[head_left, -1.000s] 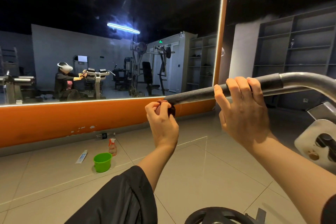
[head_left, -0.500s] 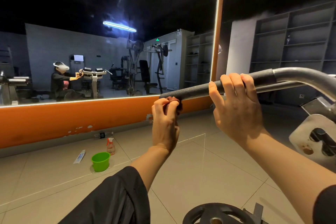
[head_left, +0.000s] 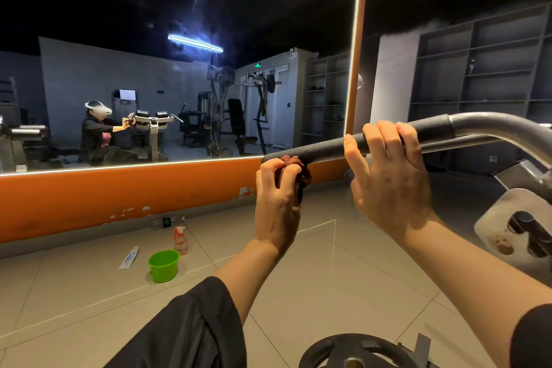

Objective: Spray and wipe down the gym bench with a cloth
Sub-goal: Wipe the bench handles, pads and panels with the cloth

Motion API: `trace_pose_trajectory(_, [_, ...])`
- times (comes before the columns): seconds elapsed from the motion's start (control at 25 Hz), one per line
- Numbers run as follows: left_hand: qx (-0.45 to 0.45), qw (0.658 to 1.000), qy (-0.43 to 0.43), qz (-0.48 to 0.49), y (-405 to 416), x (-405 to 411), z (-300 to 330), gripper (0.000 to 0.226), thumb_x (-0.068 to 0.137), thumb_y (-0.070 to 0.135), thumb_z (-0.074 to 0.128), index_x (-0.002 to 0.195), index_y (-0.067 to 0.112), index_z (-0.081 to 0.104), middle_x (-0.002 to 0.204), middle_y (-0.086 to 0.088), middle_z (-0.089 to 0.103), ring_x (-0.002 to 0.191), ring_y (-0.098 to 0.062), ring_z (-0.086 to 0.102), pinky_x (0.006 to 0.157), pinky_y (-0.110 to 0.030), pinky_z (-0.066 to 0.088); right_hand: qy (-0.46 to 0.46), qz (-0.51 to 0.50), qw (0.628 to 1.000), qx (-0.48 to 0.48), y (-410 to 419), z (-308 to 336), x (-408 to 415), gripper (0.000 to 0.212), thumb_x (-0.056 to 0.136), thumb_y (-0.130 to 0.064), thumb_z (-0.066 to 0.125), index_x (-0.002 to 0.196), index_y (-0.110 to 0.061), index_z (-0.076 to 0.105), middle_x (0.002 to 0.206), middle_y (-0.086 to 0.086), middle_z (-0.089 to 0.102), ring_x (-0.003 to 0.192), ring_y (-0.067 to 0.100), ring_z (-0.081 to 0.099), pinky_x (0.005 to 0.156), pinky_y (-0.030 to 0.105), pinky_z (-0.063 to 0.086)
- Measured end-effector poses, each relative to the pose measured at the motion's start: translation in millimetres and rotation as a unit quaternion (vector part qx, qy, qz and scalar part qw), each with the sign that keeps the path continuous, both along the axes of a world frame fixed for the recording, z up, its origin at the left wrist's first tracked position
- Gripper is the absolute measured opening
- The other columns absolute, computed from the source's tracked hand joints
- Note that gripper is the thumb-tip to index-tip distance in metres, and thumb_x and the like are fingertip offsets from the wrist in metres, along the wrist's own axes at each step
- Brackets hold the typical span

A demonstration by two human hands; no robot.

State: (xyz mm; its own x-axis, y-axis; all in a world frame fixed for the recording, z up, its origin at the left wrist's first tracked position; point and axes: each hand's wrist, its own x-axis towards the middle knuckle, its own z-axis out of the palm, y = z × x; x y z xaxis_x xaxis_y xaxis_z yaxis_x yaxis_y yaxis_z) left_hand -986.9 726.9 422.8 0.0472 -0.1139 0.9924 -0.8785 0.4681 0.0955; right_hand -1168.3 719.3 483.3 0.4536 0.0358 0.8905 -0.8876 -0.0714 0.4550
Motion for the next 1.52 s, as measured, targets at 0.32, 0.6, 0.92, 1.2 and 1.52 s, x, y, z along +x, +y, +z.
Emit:
trace_pose_trajectory(0.32, [0.020,0.985,0.170,0.010,2,-1,-5,0.052,0.066,-0.019,0.067,0.112,0.002,0.058,0.117,-0.018,0.046,0.102,-0.028,0.051,0.083,-0.040,0.057,0.004,-0.004,1.000,0.023,7,2,-2,0.057,0.073,-0.021,0.070,0.127,-0.008,0.054,0.127,0.023,0.054,0.119,0.040,0.045,0.111,0.051,0.023])
trace_pose_trajectory(0.6, [0.036,0.995,0.079,-0.053,16,-34,4,0.056,0.063,-0.012,0.075,0.112,0.007,0.056,0.119,-0.008,0.039,0.101,-0.030,0.056,0.085,-0.038,0.057,0.022,0.008,0.997,0.073,27,7,-7,0.058,0.071,-0.015,0.072,0.127,-0.006,0.059,0.127,0.024,0.057,0.119,0.043,0.051,0.111,0.050,0.022])
trace_pose_trajectory(0.92, [-0.007,0.997,0.018,-0.074,33,-44,21,0.054,0.068,-0.011,0.076,0.114,0.010,0.054,0.117,-0.010,0.041,0.099,-0.032,0.056,0.084,-0.034,0.055,0.064,-0.046,0.977,0.196,61,25,-13,0.065,0.069,-0.020,0.076,0.131,-0.011,0.058,0.129,0.017,0.059,0.121,0.038,0.052,0.106,0.049,0.036])
trace_pose_trajectory(1.2, [0.031,0.991,0.121,-0.048,33,-51,25,0.049,0.068,-0.014,0.074,0.111,0.003,0.058,0.113,-0.020,0.048,0.097,-0.031,0.054,0.084,-0.037,0.056,0.142,-0.010,0.924,0.354,112,92,-57,0.033,0.094,-0.018,0.057,0.127,-0.019,0.060,0.128,-0.001,0.056,0.112,0.015,0.053,0.093,0.026,0.049])
trace_pose_trajectory(1.52, [-0.005,0.991,0.072,-0.116,44,-73,33,0.052,0.071,-0.008,0.076,0.115,0.008,0.055,0.120,-0.013,0.042,0.104,-0.029,0.053,0.087,-0.039,0.056,0.141,-0.013,0.917,0.372,129,100,-86,0.037,0.095,-0.016,0.055,0.131,-0.022,0.058,0.141,-0.004,0.051,0.126,0.014,0.050,0.102,0.024,0.042])
